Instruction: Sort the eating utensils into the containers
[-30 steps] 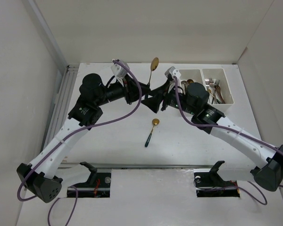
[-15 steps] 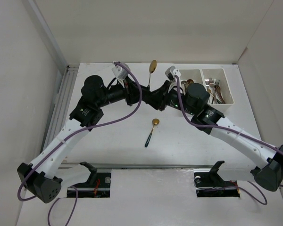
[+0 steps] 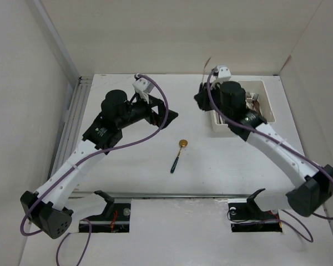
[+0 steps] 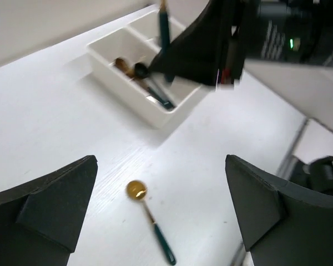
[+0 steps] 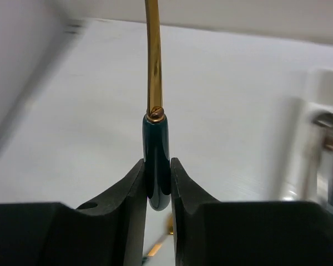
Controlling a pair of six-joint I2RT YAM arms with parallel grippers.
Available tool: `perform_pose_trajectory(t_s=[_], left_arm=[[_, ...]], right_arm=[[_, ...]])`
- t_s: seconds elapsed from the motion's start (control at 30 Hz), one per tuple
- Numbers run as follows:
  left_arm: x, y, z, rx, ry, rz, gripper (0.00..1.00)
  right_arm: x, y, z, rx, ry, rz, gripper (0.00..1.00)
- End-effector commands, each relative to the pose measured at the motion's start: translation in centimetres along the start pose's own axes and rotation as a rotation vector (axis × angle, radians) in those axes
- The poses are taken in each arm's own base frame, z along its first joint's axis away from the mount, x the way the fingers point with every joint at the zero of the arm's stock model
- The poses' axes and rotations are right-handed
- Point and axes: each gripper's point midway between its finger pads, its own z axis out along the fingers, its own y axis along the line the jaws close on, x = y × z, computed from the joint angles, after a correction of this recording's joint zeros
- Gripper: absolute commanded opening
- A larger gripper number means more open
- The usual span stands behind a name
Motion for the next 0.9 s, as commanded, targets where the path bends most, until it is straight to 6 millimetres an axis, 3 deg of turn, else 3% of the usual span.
perform_pose_trajectory(t_s=[0.0,0.03,0.07,0.1,0.13,0.2,0.23,0.27,0.33,0.37,0.47,0.57,0.7,0.77,0.87], left_arm=[[1.1,4.5,-1.1,-0.246,0.042,0.055,1.0],[1.4,5.3,-1.4,-0.291,0.053,0.066,1.0],[2.4,6.7,-1.9,-0.367,0.087,0.078,1.0],[2.9,7.4,-1.9,-0.395,0.104,0.074,1.0],[3.5,7.8,-2.1,-0.412,0.125,0.087,1.0],[4.5,8.5,-2.4,-0.445,0.15,0.093,1.0],[4.9,8.6,-2.4,-0.447,0.159,0.09,1.0],[5.3,8.9,-2.5,-0.459,0.166,0.089,1.0],[5.8,9.1,-3.0,-0.474,0.165,0.091,1.0],[6.2,9.4,-3.1,-0.492,0.172,0.091,1.0],[7.1,10.6,-4.0,-0.576,0.161,0.047,1.0],[7.8,11.2,-4.6,-0.618,0.17,0.049,1.0],[7.6,11.3,-4.5,-0.616,0.165,0.061,1.0],[7.6,11.3,-4.5,-0.615,0.167,0.07,1.0],[7.1,11.2,-4.6,-0.613,0.149,0.073,1.0]], right_arm=[[0.9,-12.3,-0.4,0.523,0.144,-0.062,0.0],[4.0,-15.1,0.2,0.617,0.278,-0.108,0.0],[4.6,-16.8,0.4,0.676,0.317,-0.13,0.0],[3.8,-18.8,0.6,0.744,0.32,-0.142,0.0],[6.1,-20.4,1.7,0.779,0.405,-0.167,0.0],[7.1,-22.0,2.6,0.83,0.453,-0.205,0.0],[6.6,-22.9,3.1,0.857,0.451,-0.203,0.0],[8.5,-24.2,3.6,0.879,0.515,-0.208,0.0],[9.0,-25.8,3.9,0.91,0.539,-0.19,0.0],[10.2,-26.2,4.3,0.913,0.57,-0.195,0.0],[11.0,-27.4,4.1,0.934,0.591,-0.187,0.01],[11.6,-28.4,3.7,0.953,0.611,-0.179,0.1],[11.7,-28.3,3.8,0.94,0.618,-0.183,0.53],[11.1,-28.1,3.6,0.94,0.61,-0.182,0.58],[7.9,-27.3,2.8,0.943,0.536,-0.174,0.61]])
